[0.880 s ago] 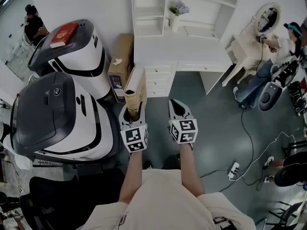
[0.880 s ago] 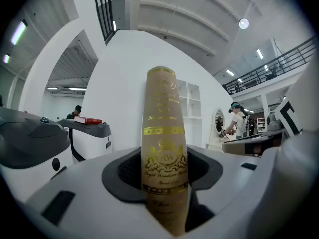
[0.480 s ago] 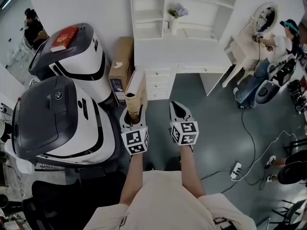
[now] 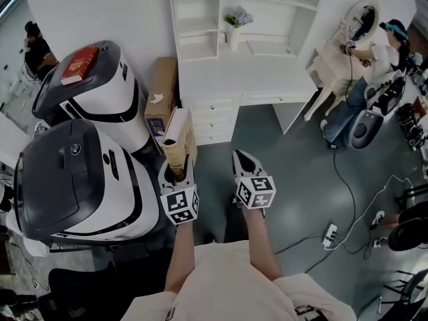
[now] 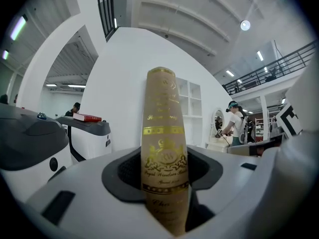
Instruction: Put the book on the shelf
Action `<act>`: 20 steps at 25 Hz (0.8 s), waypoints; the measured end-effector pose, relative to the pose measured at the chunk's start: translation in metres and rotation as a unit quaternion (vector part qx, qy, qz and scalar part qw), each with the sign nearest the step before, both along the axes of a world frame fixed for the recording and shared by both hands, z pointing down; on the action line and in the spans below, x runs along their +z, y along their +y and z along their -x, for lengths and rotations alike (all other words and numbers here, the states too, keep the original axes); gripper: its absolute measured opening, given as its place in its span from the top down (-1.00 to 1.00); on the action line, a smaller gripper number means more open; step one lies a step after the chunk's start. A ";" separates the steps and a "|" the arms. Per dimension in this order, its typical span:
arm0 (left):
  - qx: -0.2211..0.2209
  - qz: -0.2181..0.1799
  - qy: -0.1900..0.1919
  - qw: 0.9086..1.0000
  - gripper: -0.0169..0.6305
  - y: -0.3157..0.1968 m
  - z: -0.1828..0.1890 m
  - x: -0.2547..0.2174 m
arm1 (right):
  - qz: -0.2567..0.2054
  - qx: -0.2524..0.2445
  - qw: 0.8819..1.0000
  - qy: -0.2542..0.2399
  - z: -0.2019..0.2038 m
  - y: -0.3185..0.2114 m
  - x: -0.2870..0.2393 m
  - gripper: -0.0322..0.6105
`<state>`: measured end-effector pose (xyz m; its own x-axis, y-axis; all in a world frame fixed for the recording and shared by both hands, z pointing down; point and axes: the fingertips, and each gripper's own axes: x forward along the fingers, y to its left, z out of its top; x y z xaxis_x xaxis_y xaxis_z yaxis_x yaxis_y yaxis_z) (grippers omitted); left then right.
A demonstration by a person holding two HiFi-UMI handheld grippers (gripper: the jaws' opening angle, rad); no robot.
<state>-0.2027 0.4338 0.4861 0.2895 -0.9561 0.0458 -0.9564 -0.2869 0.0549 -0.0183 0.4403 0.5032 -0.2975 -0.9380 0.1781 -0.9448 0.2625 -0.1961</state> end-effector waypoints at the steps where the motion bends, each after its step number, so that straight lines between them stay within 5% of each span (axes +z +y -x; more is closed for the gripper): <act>1: 0.000 0.003 0.000 1.000 0.27 -0.005 -0.001 0.002 | 0.002 0.001 1.000 -0.001 -0.002 -0.005 0.002 0.82; 20: -0.012 0.003 -0.007 1.000 0.27 -0.198 -0.062 -0.018 | 0.005 -0.031 0.999 -0.006 -0.062 -0.199 -0.011 0.82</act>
<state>-0.1412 0.2354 0.4683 0.2650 -0.9627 0.0550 -0.9639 -0.2629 0.0424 0.0442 0.2415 0.4926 -0.3569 -0.9160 0.1832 -0.9245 0.3182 -0.2100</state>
